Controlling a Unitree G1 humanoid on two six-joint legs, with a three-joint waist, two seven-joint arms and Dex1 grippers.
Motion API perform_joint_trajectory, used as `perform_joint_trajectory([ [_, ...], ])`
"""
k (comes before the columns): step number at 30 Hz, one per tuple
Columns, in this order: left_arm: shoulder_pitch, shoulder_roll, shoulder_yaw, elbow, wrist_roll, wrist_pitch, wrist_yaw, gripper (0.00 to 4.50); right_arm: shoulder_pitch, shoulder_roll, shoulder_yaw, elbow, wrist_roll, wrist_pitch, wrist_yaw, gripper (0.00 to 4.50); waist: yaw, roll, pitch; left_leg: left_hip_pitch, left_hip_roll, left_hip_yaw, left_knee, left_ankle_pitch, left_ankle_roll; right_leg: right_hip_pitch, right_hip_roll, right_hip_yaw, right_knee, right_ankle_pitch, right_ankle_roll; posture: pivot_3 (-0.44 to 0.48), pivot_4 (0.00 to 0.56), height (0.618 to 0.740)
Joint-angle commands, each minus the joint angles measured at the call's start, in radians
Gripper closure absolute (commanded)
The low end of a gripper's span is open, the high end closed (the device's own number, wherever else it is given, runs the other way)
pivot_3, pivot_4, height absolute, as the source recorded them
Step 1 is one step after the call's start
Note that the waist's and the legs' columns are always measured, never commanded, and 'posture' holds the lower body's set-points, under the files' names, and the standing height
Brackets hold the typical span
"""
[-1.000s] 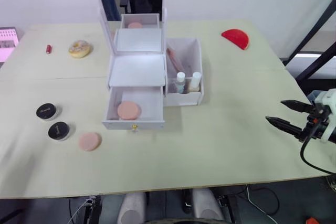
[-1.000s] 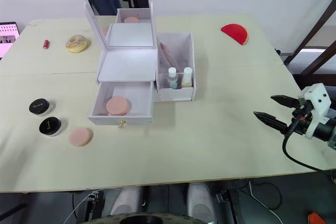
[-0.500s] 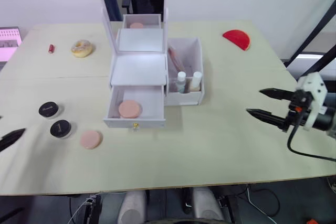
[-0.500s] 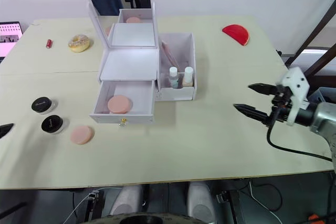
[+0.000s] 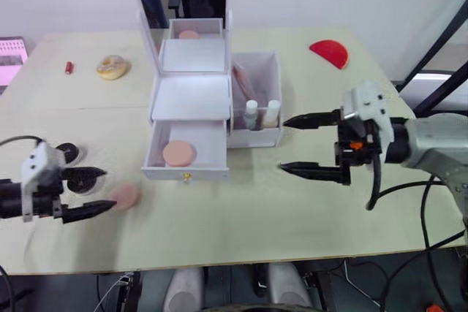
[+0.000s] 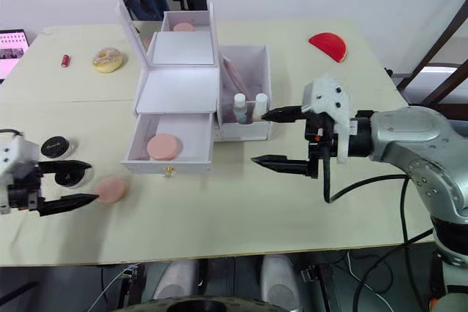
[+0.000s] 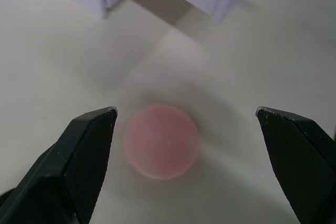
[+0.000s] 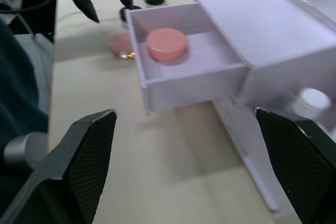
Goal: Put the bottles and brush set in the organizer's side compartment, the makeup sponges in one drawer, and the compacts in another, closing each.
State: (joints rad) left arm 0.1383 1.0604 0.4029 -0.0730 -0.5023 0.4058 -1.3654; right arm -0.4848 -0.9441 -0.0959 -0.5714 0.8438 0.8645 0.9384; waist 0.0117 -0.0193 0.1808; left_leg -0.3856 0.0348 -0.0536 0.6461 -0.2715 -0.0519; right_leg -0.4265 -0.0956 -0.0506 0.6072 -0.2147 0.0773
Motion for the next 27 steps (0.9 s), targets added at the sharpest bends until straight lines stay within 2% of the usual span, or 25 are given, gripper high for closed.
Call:
perform_joint_trajectory([
  [1,-0.056,-0.001,-0.061,0.055,0.045,-0.064,-0.008,0.03,-0.028,0.009,0.011,-0.023,0.003,0.003,-0.023,0.0,0.001,-0.001,0.0,0.0,0.0,-0.001,0.001,0.0,0.0,0.0,0.0,0.0,0.001,0.0,0.0,0.0,0.15,0.739],
  [6,-0.099,-0.057,-0.161,0.138,0.119,-0.168,0.01,0.03,-0.019,0.014,0.018,-0.039,-0.002,-0.001,-0.045,0.0,-0.001,0.0,0.0,0.0,0.0,0.0,0.001,0.0,0.0,0.0,0.0,0.0,0.002,0.0,-0.001,0.0,0.15,0.739],
  [22,-0.103,-0.084,-0.214,0.255,0.18,-0.262,0.024,0.03,0.017,0.008,-0.016,-0.075,0.024,0.018,-0.1,0.0,-0.001,-0.001,0.0,0.002,0.0,-0.001,0.0,0.0,0.0,0.0,0.0,0.0,0.004,0.0,0.001,0.0,0.15,0.739],
  [25,-0.104,-0.088,-0.216,0.256,0.175,-0.257,0.025,0.83,0.019,0.006,-0.017,-0.076,0.025,0.019,-0.105,0.0,-0.001,-0.001,-0.001,0.002,0.0,-0.001,0.0,0.0,0.0,0.0,0.0,0.0,0.004,0.0,0.001,0.0,0.15,0.739],
  [27,-0.105,-0.089,-0.215,0.255,0.171,-0.252,0.027,1.81,0.021,0.004,-0.02,-0.077,0.027,0.019,-0.106,0.0,-0.001,0.0,0.0,0.002,0.0,-0.001,0.0,0.0,0.0,0.0,0.0,0.0,0.004,0.0,0.001,0.0,0.15,0.739],
])
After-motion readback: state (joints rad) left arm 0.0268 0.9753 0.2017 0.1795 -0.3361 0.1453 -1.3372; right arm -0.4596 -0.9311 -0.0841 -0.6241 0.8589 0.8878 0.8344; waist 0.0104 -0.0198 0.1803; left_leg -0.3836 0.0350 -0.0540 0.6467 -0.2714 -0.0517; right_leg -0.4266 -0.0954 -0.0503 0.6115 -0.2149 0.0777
